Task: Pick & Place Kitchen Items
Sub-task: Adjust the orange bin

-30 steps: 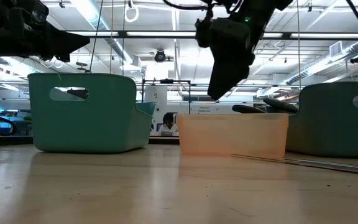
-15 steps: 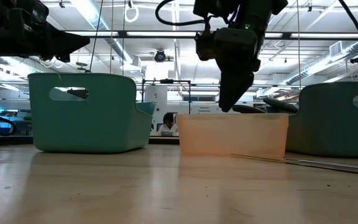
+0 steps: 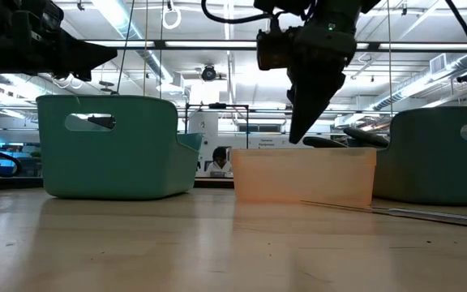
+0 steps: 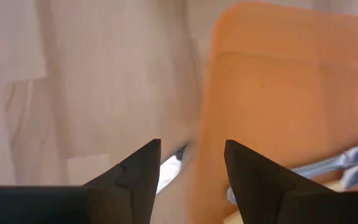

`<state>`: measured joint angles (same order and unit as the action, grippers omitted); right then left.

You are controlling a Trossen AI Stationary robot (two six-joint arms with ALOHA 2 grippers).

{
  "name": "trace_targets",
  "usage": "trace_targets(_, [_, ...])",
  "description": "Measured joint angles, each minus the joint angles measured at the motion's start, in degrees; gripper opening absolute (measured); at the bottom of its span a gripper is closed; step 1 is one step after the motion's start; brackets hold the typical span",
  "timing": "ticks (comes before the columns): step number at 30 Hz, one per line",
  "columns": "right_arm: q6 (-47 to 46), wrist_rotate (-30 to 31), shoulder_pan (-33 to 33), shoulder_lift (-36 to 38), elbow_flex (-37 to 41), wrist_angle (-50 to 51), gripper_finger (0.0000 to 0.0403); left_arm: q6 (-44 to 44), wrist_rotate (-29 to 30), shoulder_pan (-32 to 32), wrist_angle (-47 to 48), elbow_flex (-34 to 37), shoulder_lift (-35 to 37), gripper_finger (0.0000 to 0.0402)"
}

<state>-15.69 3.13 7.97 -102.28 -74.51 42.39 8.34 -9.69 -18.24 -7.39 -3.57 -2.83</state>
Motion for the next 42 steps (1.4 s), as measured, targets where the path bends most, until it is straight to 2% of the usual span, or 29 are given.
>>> trace_targets(6, [-2.0,1.1,-0.2,0.0,0.5,-0.3,0.0188,0.0,0.0,0.0,0.0,0.0,0.0,0.0014])
trace_targets(18, [-4.9,0.9,-0.3,0.0,7.8,-6.1,0.0184,0.0,0.0,0.0,0.3,0.0,0.0,0.0013])
trace_targets(21, [-4.8,2.2,-0.7,0.0,8.6,-7.7,0.0165,0.0,0.0,0.0,0.3,0.0,0.0,0.0011])
trace_targets(25, [-3.9,4.8,-0.9,0.0,9.1,-8.8,0.0117,0.0,0.0,0.0,0.3,0.0,0.0,0.0008])
trace_targets(30, [-0.6,4.8,-0.9,0.0,9.1,-10.1,0.0053,0.0,0.0,0.0,0.3,0.0,0.0,0.0013])
trace_targets(34, [2.7,4.8,-0.9,0.0,9.1,-10.2,0.0018,0.0,0.0,0.0,0.3,0.0,0.0,0.0015])
trace_targets(38, [7.8,3.7,-1.0,0.0,9.1,-10.3,0.0010,0.0,0.0,0.0,0.3,0.0,0.0,0.0011])
trace_targets(42, [10.4,2.8,-1.2,0.0,9.1,-10.3,0.0025,-0.1,0.0,0.0,0.3,0.0,0.0,0.0008])
